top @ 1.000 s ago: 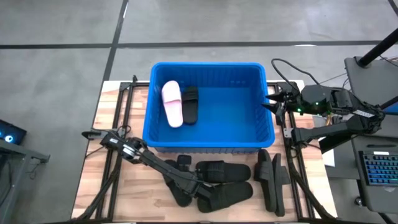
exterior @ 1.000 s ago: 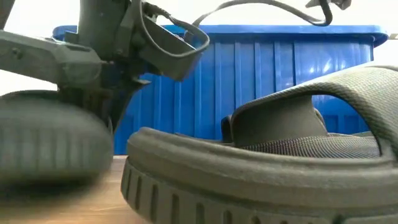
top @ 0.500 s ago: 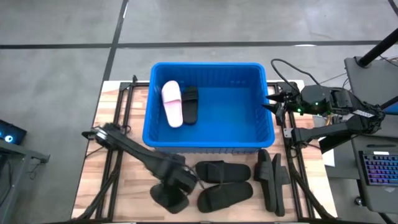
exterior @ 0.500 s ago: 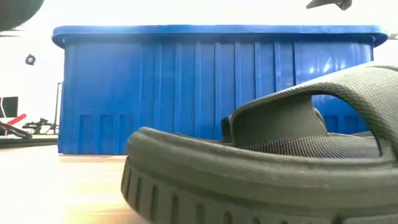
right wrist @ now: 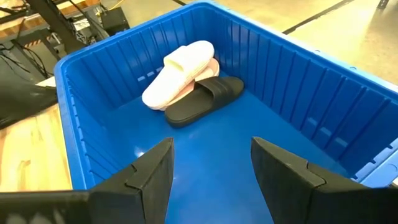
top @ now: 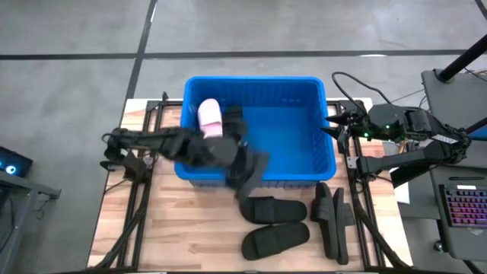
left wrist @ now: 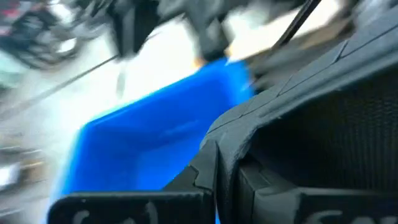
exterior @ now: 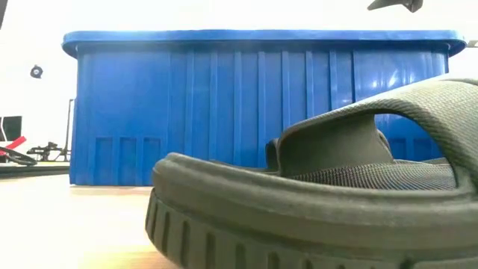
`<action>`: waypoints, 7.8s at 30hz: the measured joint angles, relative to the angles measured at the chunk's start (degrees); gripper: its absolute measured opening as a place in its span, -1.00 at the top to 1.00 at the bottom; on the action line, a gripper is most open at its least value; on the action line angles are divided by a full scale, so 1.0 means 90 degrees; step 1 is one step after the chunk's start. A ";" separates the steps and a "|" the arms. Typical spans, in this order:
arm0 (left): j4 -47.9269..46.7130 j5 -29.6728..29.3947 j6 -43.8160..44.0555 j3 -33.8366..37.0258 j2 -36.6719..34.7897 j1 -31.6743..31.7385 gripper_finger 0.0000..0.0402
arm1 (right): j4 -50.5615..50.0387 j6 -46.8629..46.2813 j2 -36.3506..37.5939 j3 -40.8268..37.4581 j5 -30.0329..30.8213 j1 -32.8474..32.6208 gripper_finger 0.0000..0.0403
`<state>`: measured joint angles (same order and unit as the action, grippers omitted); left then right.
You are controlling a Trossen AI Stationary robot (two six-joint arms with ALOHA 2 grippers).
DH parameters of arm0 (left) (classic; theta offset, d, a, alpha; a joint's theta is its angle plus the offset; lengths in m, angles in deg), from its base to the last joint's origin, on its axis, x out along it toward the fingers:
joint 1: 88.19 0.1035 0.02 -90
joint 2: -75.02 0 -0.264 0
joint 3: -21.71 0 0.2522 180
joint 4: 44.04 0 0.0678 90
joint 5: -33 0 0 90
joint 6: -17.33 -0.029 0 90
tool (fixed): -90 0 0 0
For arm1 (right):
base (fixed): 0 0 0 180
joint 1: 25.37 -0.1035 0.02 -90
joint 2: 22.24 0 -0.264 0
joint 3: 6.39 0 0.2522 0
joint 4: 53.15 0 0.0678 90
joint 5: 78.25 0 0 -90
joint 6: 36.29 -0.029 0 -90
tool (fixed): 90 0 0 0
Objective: Pick and place slides into bin
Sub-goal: Put the black slide into the bin
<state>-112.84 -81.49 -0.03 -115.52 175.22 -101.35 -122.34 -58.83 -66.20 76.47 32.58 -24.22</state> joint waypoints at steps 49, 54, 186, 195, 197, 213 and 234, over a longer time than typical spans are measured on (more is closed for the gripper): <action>0.4097 -0.0793 -0.7153 0.5183 0.0770 0.3987 1.00 | 0.0060 -0.0826 -0.0007 0.0000 0.0014 0.0000 -0.01; 0.4116 -0.0623 -0.7222 0.5204 0.0770 0.3997 0.83 | 0.0067 -0.0823 -0.0005 0.0000 0.0007 0.0000 -0.01; 0.1639 0.0764 1.1726 0.0631 0.2923 -0.0788 -0.70 | -0.0013 0.1622 -0.0041 0.0000 -0.0693 0.0000 -0.01; 0.1125 0.0695 1.2073 0.0365 0.3575 -0.0854 -0.70 | -0.0012 0.1916 -0.0044 0.0000 -0.0691 0.0000 -0.01; 0.1078 0.0666 1.2188 0.0351 0.3614 -0.0854 -0.70 | -0.0007 0.1919 -0.0041 0.0000 -0.0691 0.0000 -0.01; -0.0755 0.1193 1.2753 0.0082 0.3638 -0.0898 -0.70 | -0.0006 0.2187 -0.0041 0.0000 -0.0663 0.0000 -0.01; -0.3065 0.1621 1.3923 -0.0820 0.3645 -0.1110 -0.70 | -0.0006 0.2251 -0.0041 0.0000 -0.0645 0.0000 -0.01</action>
<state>-140.42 -66.90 125.28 -122.90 208.03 -111.34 -122.39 -38.57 -66.58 76.47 26.78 -24.22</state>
